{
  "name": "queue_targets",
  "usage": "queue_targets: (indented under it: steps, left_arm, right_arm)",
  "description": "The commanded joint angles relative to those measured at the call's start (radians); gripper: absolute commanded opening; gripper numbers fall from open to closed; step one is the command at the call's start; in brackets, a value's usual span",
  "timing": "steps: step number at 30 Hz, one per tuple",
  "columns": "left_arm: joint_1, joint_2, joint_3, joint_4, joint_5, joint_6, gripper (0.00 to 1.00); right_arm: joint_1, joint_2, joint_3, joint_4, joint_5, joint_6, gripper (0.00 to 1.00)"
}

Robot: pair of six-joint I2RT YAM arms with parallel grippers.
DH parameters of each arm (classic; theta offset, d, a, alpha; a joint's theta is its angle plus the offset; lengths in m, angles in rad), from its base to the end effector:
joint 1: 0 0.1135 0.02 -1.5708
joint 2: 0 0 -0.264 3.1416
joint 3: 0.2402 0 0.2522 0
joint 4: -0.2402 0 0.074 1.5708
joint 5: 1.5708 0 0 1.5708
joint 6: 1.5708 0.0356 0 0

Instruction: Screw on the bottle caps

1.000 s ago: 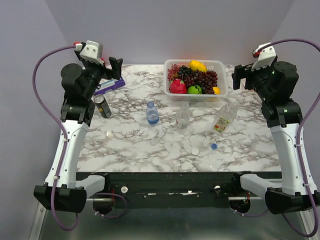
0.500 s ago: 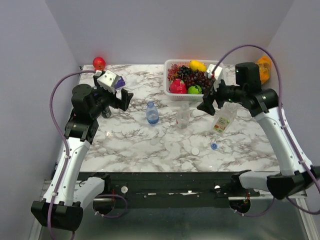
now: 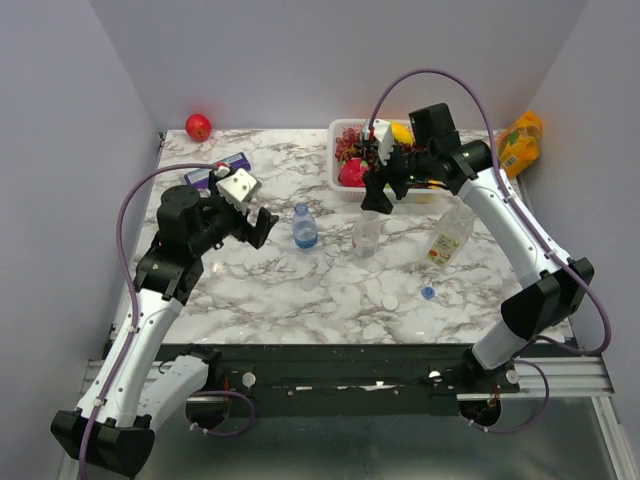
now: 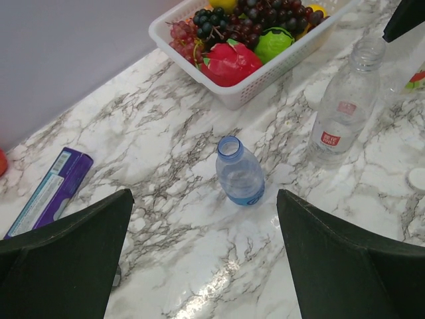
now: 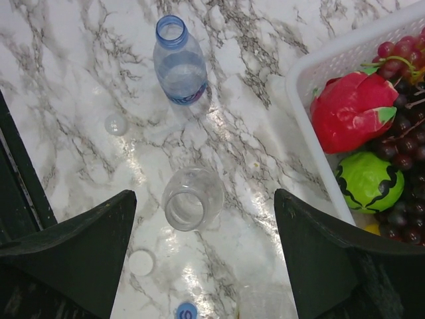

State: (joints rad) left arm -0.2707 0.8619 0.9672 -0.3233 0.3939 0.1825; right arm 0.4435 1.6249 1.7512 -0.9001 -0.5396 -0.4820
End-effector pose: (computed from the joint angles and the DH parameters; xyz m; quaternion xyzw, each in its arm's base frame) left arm 0.1792 -0.0639 0.3762 0.2912 0.7177 -0.1795 0.6066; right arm 0.3033 0.1643 0.3944 -0.4891 0.7487 0.2384 0.3787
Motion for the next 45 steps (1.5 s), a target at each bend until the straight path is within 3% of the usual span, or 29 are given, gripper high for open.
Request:
queue_targets:
  steps: [1,9,16,25,32,37,42,45]
  left_arm:
    - [-0.016,0.0,-0.013,-0.02,-0.012,0.038,0.99]
    - [-0.016,0.019,-0.016,-0.007,0.003,0.023,0.99]
    - [-0.016,0.031,-0.031,0.01,0.029,0.008,0.99]
    - [-0.018,0.065,-0.047,0.061,0.071,-0.015,0.99]
    - [-0.036,0.085,-0.094,0.153,0.131,-0.066,0.99]
    - [-0.093,0.106,-0.119,0.233,0.189,-0.08,0.99]
    - [-0.245,0.135,-0.127,0.273,0.2,0.03,0.99]
    - [-0.315,0.166,-0.143,0.318,0.165,0.051,0.99]
  right_arm:
    - [0.047,0.012,0.008,-0.046,0.052,-0.001,0.92]
    - [0.075,0.015,-0.09,-0.005,0.18,0.02,0.91]
    - [0.075,0.026,-0.111,0.009,0.201,0.037,0.86]
    - [0.077,0.015,-0.144,0.036,0.204,0.036,0.61]
    - [0.089,-0.008,-0.147,0.03,0.184,0.003,0.22]
    - [0.095,-0.039,-0.001,-0.095,0.071,-0.024,0.16]
    - [0.096,0.004,0.247,-0.27,-0.026,-0.044,0.09]
    - [0.096,-0.002,0.286,-0.303,-0.066,-0.046,0.08]
